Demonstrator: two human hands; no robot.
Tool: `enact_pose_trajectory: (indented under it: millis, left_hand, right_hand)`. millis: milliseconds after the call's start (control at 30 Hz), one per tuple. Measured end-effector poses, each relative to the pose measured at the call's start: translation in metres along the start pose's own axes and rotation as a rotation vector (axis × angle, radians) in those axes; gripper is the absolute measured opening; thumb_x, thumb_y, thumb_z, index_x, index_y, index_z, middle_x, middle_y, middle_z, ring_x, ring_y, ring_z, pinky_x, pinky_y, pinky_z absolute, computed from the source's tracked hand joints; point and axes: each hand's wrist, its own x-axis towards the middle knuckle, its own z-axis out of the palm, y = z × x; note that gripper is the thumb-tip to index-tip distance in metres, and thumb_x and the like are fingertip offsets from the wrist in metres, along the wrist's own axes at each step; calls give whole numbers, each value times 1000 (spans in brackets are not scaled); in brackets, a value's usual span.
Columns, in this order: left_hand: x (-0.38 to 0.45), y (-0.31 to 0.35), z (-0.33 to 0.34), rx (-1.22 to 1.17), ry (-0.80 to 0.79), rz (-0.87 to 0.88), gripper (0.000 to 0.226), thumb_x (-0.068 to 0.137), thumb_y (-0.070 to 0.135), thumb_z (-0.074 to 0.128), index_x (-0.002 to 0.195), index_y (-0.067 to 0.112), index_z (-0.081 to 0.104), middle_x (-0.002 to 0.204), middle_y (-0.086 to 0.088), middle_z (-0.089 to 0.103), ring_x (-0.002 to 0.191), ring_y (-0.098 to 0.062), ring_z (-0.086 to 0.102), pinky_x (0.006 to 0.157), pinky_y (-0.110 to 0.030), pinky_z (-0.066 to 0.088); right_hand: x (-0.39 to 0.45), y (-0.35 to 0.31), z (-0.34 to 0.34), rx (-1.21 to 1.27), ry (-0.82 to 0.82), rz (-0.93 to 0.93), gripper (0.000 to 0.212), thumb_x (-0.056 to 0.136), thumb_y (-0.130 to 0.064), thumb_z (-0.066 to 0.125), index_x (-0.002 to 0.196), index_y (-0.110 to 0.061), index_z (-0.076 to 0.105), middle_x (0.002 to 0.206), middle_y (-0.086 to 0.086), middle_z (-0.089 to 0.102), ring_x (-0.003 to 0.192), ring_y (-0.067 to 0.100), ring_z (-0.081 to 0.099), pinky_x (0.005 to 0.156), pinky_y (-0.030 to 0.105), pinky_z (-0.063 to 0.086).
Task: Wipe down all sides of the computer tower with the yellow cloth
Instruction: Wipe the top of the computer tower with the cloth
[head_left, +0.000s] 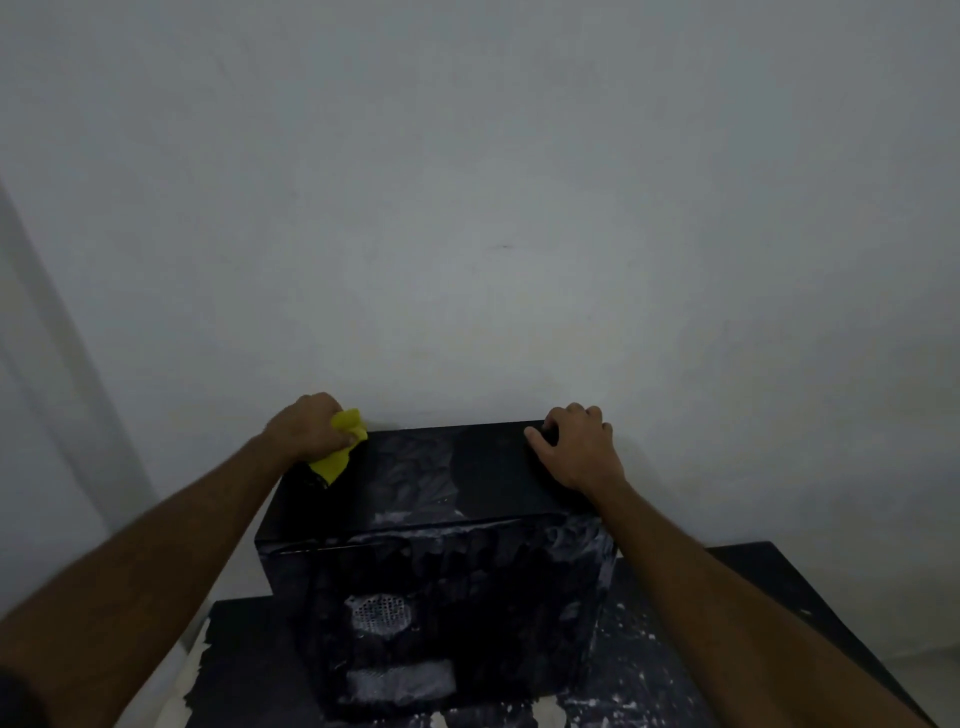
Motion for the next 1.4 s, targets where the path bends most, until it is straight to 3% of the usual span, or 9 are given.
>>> enact_pose_trajectory:
  millis: [167, 367, 433, 533, 700, 867, 1033, 1200, 1400]
  left_hand:
    - [-3, 22, -17, -80, -369, 51, 25, 74, 32, 92, 93, 18, 82, 91, 3, 78, 84, -16, 71, 74, -33, 58]
    - [8, 21, 4, -46, -66, 22, 28, 80, 29, 87, 94, 7, 77, 92, -9, 72, 84, -22, 68, 66, -28, 48]
    - [1, 25, -5, -148, -236, 36, 19, 75, 24, 91, 88, 15, 82, 84, -1, 78, 74, -12, 71, 65, -24, 54]
    - [-5, 23, -18, -111, -446, 27, 26, 70, 27, 94, 92, 19, 83, 87, 4, 79, 84, -17, 73, 73, -28, 59]
    - [-6, 20, 3, -88, -59, 26, 23, 77, 25, 88, 94, 11, 80, 95, -9, 76, 85, -22, 69, 70, -29, 53]
    - [-26, 26, -21, -68, -485, 40, 25, 67, 31, 96, 87, 29, 81, 91, 6, 78, 88, -17, 73, 74, -30, 60]
    - [-29, 26, -5, -58, -126, 55, 19, 72, 26, 91, 83, 17, 79, 76, 0, 70, 73, -17, 65, 59, -25, 47]
    - [-48, 31, -11, -132, -411, 109, 29, 69, 34, 95, 93, 22, 82, 87, 8, 78, 81, -12, 73, 71, -28, 58]
    - [-62, 25, 0, -279, -229, 168, 24, 74, 44, 90, 87, 28, 78, 82, 11, 77, 72, -2, 70, 65, -22, 53]
  right_hand:
    - [1, 1, 1, -5, -4, -5, 43, 98, -60, 48, 103, -20, 63, 106, 4, 58, 107, 26, 46, 95, 45, 43]
    - [1, 2, 2, -2, 13, -2, 42, 98, -59, 49, 101, -20, 62, 104, 3, 58, 105, 25, 46, 92, 44, 42]
    - [0, 2, 2, -3, 4, -3, 41, 98, -59, 49, 101, -20, 62, 104, 3, 57, 105, 25, 46, 92, 43, 42]
    - [1, 2, 2, 1, 7, -11, 40, 98, -59, 49, 98, -21, 61, 102, 3, 57, 103, 25, 46, 90, 43, 42]
    - [0, 1, 1, 5, 10, -2, 39, 98, -58, 49, 97, -21, 60, 101, 3, 56, 103, 25, 45, 90, 43, 42]
    - [0, 2, 1, 9, 9, -13, 38, 98, -58, 50, 96, -21, 60, 100, 3, 56, 102, 25, 45, 89, 42, 42]
    - [-2, 0, 0, 7, 11, -9, 38, 98, -57, 51, 97, -20, 60, 101, 3, 56, 103, 25, 46, 89, 42, 41]
    - [-1, 2, 1, 11, 25, -11, 39, 98, -57, 51, 98, -19, 62, 100, 4, 58, 103, 26, 46, 89, 42, 41]
    - [-1, 3, 3, 11, 23, -12, 40, 98, -57, 52, 99, -18, 62, 100, 4, 58, 102, 26, 47, 88, 42, 42]
